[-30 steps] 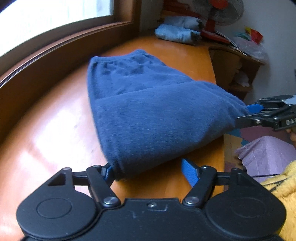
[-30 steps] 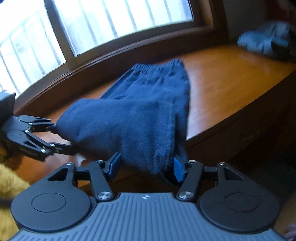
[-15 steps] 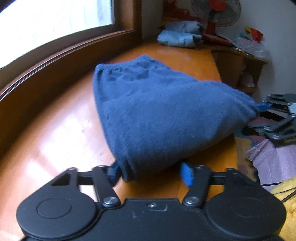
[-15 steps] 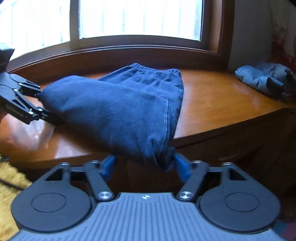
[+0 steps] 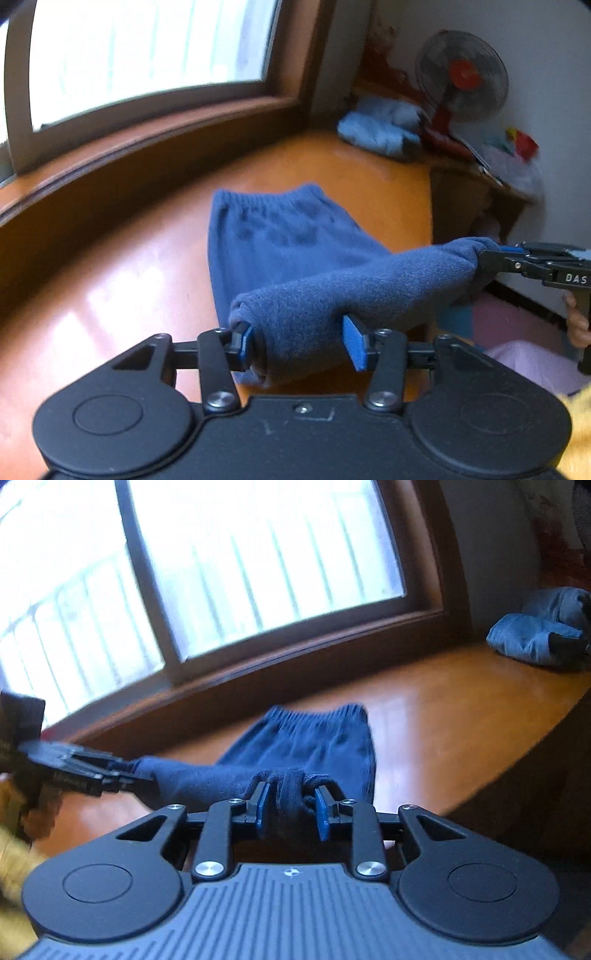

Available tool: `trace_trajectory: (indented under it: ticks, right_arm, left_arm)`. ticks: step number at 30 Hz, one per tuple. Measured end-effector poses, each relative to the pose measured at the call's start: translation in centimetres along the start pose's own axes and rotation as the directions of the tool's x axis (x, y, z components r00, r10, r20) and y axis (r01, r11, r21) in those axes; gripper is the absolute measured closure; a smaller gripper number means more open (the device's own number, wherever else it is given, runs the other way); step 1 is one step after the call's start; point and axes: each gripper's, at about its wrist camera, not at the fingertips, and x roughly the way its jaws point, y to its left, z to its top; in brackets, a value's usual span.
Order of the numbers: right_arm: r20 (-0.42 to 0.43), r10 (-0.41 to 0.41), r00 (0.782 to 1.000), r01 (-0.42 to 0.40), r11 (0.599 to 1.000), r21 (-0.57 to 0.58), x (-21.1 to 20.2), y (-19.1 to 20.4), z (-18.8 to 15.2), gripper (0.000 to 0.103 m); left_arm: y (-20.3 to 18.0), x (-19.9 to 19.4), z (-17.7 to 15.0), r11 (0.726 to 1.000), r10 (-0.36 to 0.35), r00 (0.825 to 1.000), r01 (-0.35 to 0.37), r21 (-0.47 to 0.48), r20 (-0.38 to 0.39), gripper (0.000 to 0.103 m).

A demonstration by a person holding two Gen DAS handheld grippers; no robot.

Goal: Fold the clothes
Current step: 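Grasp the roll with both grippers and roll it onto the waistband, then release the rolled sweatpants and open both grippers above it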

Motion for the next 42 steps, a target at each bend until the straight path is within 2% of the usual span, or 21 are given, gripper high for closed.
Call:
trace_trajectory:
  ticks: [2,5,8,13,17,19,21,24,28,31,32,33,36,39,42]
  right_arm:
    - [0.026,-0.019,0.999,0.019,1.0,0.009,1.7,-1.3,1.3,0.074]
    - [0.016,-0.071,0.997,0.071,0.997,0.001,5.1,-3.0,2.9,0.072]
    - [-0.029,-0.145,0.989,0.144,0.989,-0.019,8.8,-4.5,3.4,0.071]
    - [-0.108,-0.19,0.976,0.19,0.982,-0.014,12.9,-5.9,2.4,0.068]
    - [-0.117,-0.193,0.974,0.199,0.979,0.039,13.1,-6.6,1.9,0.06]
    - [-0.124,-0.191,0.974,0.2,0.978,0.061,12.9,-7.2,2.3,0.06]
    - [-0.102,-0.227,0.969,0.235,0.969,0.077,11.5,-7.1,2.9,0.06]
    - [-0.009,-0.276,0.961,0.276,0.96,0.057,8.7,-6.0,3.6,0.06]
    - [0.03,-0.186,0.982,0.185,0.983,0.015,7.6,-4.0,3.4,0.059]
    - [-0.016,-0.153,0.988,0.153,0.988,-0.032,9.4,-3.1,2.1,0.059]
    - [-0.053,-0.174,0.983,0.172,0.984,-0.046,10.5,-3.0,1.6,0.059]
    - [-0.081,-0.202,0.976,0.198,0.978,-0.062,11.4,-2.9,1.1,0.06]
    - [-0.069,-0.234,0.97,0.232,0.972,-0.028,12.0,-2.7,0.7,0.059]
    - [-0.057,-0.244,0.968,0.244,0.97,0.001,11.1,-2.6,0.8,0.059]
    - [-0.024,-0.271,0.962,0.271,0.962,0.013,9.5,-2.8,0.6,0.051]
  left_arm:
    - [0.4,1.1,1.7,0.999,0.034,0.999,-0.034,-0.002,0.027,0.051]
    - [1.0,3.3,3.8,0.997,0.079,0.996,-0.08,0.008,0.048,0.049]
    - [2.2,6.6,5.3,0.994,0.108,0.994,-0.107,-0.024,0.019,0.049]
    - [3.1,10.7,5.9,0.984,0.18,0.983,-0.18,0.003,-0.024,0.045]
    - [3.6,11.8,6.1,0.977,0.211,0.977,-0.21,0.024,-0.033,0.032]
    - [3.9,11.3,6.2,0.977,0.211,0.977,-0.211,0.019,-0.035,0.032]
    - [3.3,9.8,6.3,0.975,0.222,0.975,-0.222,0.022,-0.02,0.034]
    - [1.3,7.4,6.3,0.97,0.233,0.972,-0.233,0.071,0.013,0.034]
    - [-1.0,6.2,5.2,0.98,0.159,0.987,-0.159,0.117,0.009,0.033]
    - [-1.5,8.1,3.8,0.982,0.15,0.988,-0.143,0.125,-0.045,0.03]
    - [-1.5,8.9,3.4,0.98,0.163,0.985,-0.156,0.124,-0.054,0.023]
    - [-1.4,9.4,3.0,0.979,0.173,0.983,-0.165,0.121,-0.06,0.016]
    - [-0.3,9.7,2.8,0.986,0.157,0.985,-0.152,0.064,-0.071,0.009]
    - [1.2,9.8,2.5,0.993,0.112,0.988,-0.116,-0.033,-0.102,0.007]
    - [1.2,9.1,2.1,0.99,0.116,0.988,-0.123,-0.065,-0.105,0.007]
